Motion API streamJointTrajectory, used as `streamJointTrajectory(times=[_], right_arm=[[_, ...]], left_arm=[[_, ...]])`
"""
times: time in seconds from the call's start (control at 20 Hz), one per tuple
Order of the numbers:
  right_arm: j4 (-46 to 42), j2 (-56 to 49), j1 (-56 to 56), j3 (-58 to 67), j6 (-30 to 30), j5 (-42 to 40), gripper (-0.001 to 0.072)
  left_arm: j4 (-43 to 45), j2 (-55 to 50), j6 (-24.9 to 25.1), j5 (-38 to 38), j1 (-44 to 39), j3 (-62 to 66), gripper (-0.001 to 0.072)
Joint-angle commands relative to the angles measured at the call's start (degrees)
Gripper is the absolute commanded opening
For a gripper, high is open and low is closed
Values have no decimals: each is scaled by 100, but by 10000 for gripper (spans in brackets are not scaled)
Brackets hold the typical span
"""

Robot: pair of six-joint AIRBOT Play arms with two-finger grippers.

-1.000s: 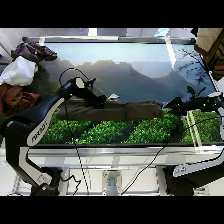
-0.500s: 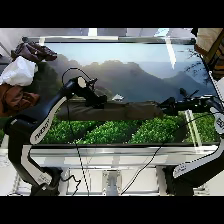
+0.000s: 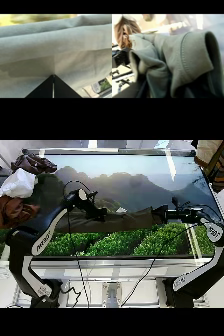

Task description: Fold the shirts.

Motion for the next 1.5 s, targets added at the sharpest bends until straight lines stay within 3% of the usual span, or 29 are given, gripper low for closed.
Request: streamJointTrajectory(times=[0.0,0.05,0.1,0.15,0.6,0.75,1.05,1.25,1.35,1.45], right_arm=[[223,-15,24,2,-63,232,287],[221,-9,26,2,-63,267,194],[225,0,26,2,-52,271,158],[236,0,26,2,-42,284,33],[433,651,59,11,260,686,26],[1261,1298,299,17,286,695,26],[1366,1764,1679,1303,662,466,25],[1060,1762,2879,2050,767,-356,25],[654,1755,3311,2186,1021,-638,25],[367,1738,3585,2181,1207,-651,24]], left_arm=[[2,-68,-33,20,-4,2,5],[4,-70,-33,42,-2,2,5],[4,-70,-33,59,-2,2,5],[4,-72,-33,81,-2,2,5],[-48,-378,-164,181,-4,2,6],[-308,-479,-140,361,-7,4,6],[-1320,-857,431,798,-640,4,5],[-2833,-874,1419,953,-1069,214,7],[-2815,-776,1620,614,-957,643,7],[-2024,-566,1517,61,-640,1093,7]])
